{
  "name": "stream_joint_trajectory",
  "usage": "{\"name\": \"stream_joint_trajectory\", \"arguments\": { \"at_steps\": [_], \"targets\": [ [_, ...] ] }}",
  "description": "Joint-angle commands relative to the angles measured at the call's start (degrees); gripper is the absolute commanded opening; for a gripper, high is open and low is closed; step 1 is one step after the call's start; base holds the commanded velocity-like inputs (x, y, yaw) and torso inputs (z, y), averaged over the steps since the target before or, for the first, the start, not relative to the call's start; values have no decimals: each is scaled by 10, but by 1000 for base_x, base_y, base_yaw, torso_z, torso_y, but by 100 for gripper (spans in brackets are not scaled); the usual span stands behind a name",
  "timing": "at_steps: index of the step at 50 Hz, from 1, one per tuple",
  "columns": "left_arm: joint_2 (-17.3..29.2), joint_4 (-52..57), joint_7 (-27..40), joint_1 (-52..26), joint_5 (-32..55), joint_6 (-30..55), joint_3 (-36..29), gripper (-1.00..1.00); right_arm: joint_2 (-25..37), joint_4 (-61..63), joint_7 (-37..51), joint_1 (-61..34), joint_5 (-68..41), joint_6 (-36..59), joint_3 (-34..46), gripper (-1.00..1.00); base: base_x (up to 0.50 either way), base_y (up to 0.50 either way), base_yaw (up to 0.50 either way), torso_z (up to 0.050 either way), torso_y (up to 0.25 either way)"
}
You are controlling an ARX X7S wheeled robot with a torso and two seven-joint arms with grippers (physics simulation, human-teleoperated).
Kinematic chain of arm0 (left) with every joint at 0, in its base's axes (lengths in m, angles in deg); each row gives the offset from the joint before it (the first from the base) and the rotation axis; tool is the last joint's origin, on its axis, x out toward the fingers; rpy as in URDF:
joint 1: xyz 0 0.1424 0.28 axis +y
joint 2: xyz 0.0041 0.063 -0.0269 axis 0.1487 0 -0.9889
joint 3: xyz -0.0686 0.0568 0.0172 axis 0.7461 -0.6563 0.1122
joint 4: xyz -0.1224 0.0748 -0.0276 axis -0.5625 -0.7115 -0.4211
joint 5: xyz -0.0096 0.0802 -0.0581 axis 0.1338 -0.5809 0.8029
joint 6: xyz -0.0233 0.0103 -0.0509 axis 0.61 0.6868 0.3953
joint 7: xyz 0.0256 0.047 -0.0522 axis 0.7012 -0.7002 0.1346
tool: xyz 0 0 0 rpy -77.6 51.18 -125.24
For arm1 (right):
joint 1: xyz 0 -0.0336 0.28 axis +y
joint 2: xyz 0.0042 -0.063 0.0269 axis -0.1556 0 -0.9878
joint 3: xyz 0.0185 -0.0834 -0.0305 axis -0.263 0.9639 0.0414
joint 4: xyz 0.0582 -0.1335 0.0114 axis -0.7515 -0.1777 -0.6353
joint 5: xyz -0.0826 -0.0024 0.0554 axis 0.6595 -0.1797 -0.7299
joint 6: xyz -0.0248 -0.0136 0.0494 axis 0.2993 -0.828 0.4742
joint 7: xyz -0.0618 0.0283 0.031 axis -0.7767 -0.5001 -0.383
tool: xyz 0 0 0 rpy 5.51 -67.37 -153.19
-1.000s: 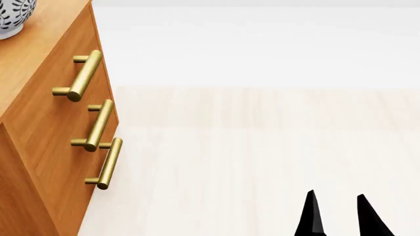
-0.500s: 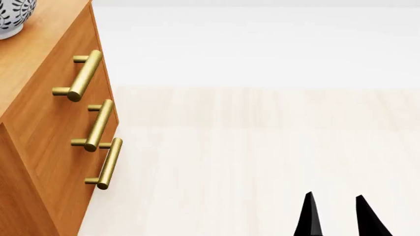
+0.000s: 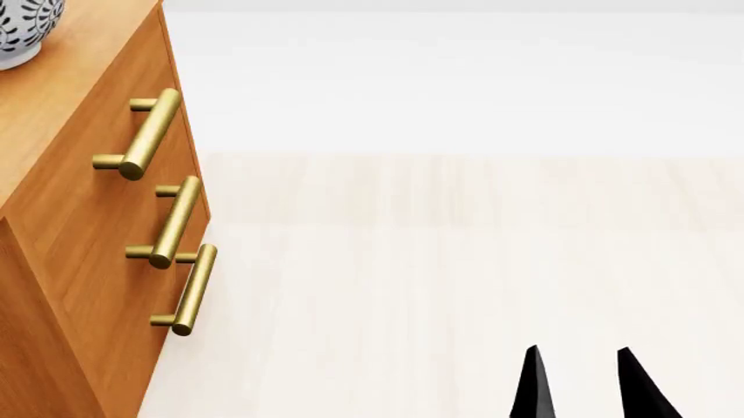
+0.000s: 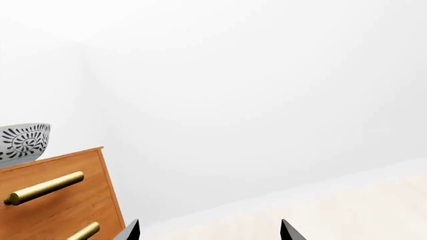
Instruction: Put the bowl on top of the cabinet.
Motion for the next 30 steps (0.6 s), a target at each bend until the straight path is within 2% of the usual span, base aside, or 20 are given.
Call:
{"name": "stream_joint_trajectory", "arguments": {
  "at_steps": [1, 7, 25, 28, 30],
  "targets": [
    [-11, 70, -14, 40, 9, 38, -59, 100, 0, 12, 3, 8, 10, -4, 3, 100, 0, 0, 0, 0, 0],
    [-17, 113, -18, 61, 22, 63, -100, 100, 1, 21, 4, 16, 16, -9, 3, 100, 0, 0, 0, 0, 0],
    [-17, 258, -10, 140, 74, 137, -161, 100, 1, 32, 5, 24, 28, -13, 8, 100, 0, 0, 0, 0, 0],
    [-11, 267, 17, 146, 112, 138, -172, 100, 1, 34, 5, 26, 28, -14, 7, 100, 0, 0, 0, 0, 0],
    [6, 274, 88, 148, 201, 138, -178, 100, 2, 36, 5, 27, 28, -14, 7, 100, 0, 0, 0, 0, 0]
  ]
}}
